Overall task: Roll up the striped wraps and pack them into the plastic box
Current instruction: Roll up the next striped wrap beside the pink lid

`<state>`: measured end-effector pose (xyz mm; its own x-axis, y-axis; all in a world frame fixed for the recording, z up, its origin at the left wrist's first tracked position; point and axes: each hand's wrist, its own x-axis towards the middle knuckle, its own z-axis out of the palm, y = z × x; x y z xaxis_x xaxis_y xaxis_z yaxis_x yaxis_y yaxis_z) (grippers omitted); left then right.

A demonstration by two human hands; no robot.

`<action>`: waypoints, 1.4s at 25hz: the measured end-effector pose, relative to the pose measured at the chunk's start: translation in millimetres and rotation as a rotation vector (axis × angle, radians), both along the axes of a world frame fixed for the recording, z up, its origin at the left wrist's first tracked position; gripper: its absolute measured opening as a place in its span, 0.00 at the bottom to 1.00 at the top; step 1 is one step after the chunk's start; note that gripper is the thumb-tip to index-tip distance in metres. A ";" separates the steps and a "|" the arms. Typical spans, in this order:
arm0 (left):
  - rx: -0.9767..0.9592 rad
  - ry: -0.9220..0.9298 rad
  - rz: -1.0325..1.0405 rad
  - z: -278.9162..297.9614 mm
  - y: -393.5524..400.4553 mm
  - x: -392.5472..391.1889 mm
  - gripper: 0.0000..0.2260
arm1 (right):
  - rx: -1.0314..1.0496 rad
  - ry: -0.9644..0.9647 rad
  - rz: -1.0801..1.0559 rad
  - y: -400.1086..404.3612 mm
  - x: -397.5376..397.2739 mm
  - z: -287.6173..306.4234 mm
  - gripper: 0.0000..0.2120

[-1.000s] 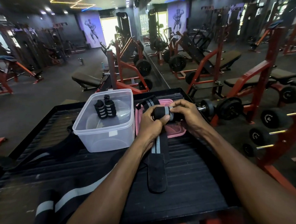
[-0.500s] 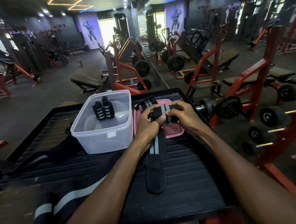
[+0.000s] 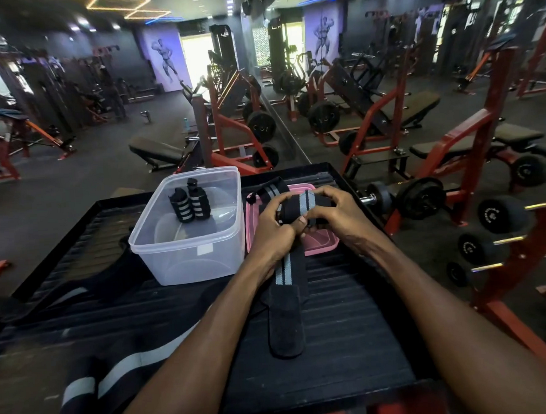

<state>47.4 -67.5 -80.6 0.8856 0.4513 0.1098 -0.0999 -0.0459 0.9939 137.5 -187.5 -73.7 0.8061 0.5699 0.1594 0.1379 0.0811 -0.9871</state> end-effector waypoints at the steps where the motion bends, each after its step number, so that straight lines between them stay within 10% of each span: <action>1: -0.002 0.005 0.005 -0.1 -0.4 0.3 0.21 | -0.003 0.011 -0.011 -0.5 0.1 0.5 0.12; 18: 0.218 0.117 0.426 -1.6 14.3 2.7 0.13 | -0.288 -0.189 -0.354 -6.6 6.5 -1.4 0.16; 35: 0.705 0.565 0.205 -18.2 16.8 1.8 0.23 | -0.678 -0.179 -0.553 -18.3 13.2 -8.6 0.26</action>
<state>49.3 -50.7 -98.8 0.8013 0.5983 -0.0048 0.4678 -0.6214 0.6285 150.6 -205.7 -82.3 0.9891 0.1241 0.0792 0.1406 -0.6364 -0.7584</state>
